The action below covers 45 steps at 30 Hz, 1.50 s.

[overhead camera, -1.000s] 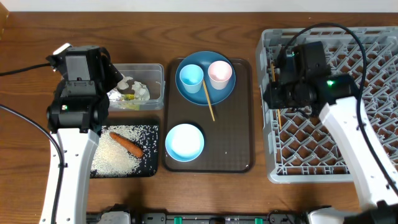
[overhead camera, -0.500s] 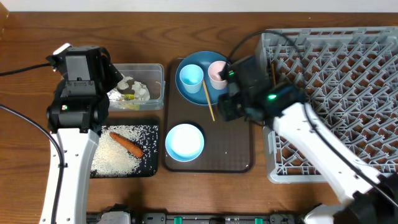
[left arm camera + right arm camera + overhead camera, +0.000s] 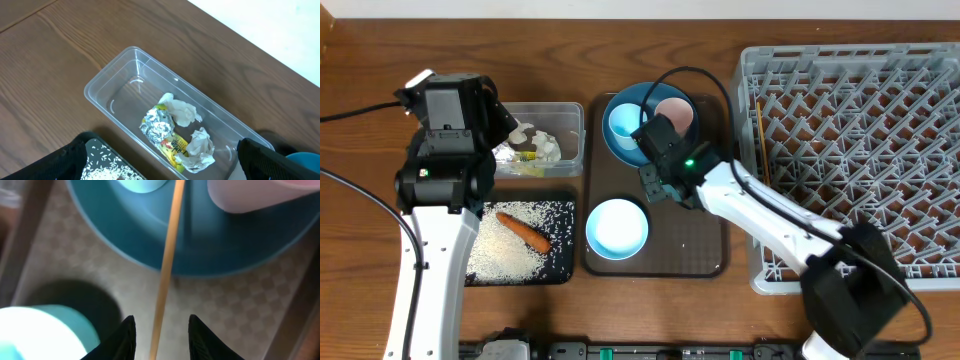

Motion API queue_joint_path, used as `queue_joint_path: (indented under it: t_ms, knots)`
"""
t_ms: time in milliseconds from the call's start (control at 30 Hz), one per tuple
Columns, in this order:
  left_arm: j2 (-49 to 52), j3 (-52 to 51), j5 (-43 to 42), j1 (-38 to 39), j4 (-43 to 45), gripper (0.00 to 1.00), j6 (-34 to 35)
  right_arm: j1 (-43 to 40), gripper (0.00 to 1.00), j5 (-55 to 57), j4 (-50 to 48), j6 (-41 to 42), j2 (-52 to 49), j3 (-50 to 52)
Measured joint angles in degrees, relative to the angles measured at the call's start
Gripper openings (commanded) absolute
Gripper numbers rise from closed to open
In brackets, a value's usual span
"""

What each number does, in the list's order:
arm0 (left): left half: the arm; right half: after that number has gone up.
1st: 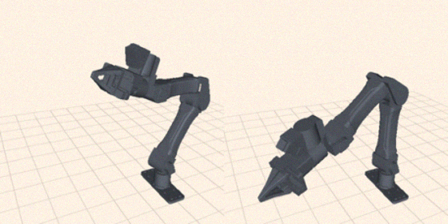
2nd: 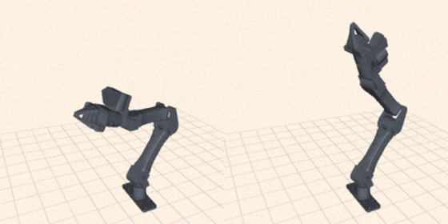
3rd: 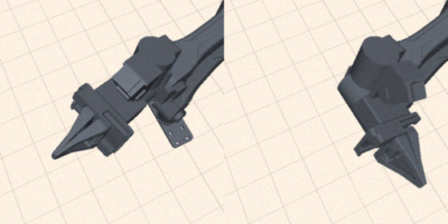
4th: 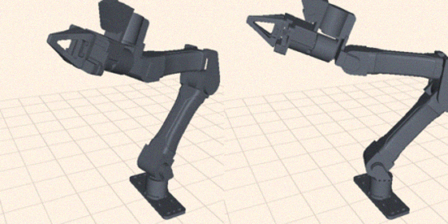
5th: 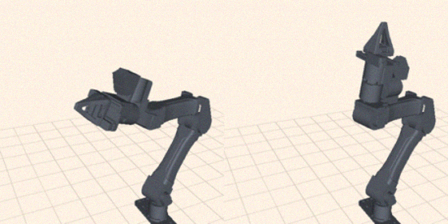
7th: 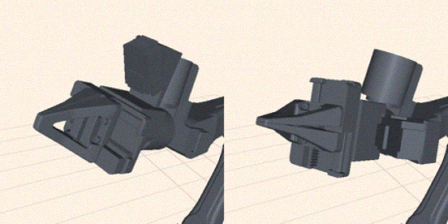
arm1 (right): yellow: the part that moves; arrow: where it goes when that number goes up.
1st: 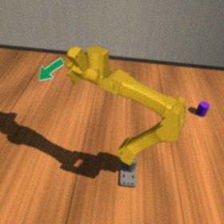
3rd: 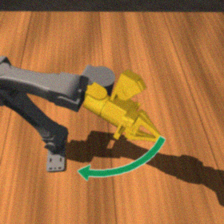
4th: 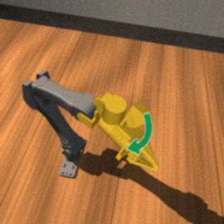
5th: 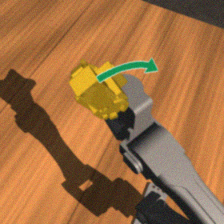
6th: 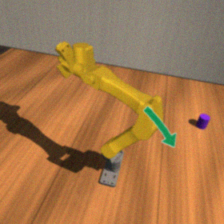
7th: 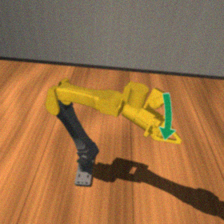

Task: Sort waste into correct bins and load items into the dishwasher rack
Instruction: 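Close the right gripper on the second chopstick and lift it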

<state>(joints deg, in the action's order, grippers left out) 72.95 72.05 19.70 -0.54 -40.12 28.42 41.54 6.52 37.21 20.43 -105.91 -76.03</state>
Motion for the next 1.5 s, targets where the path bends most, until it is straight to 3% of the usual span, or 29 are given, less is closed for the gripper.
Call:
queue_joint_path:
  t_ms: [400, 933, 1100, 1500]
  knots:
    - [0.0, 0.0, 0.0, 0.0, 0.0, 0.98, 0.0, 0.02, 0.26, 0.33, -0.59, 0.09, -1.36, 0.0]
    - [0.0, 0.0, 0.0, 0.0, 0.0, 0.98, 0.0, 0.59, 0.25, -0.7, -0.63, 0.15, -1.36, 0.0]
    - [0.0, 0.0, 0.0, 0.0, 0.0, 0.98, 0.0, 0.59, 0.18, -0.72, -0.63, 0.17, -1.36, 0.0]
    - [0.0, 0.0, 0.0, 0.0, 0.0, 0.98, 0.0, 0.59, 0.17, -0.72, 0.87, 0.31, -1.36, 0.0]
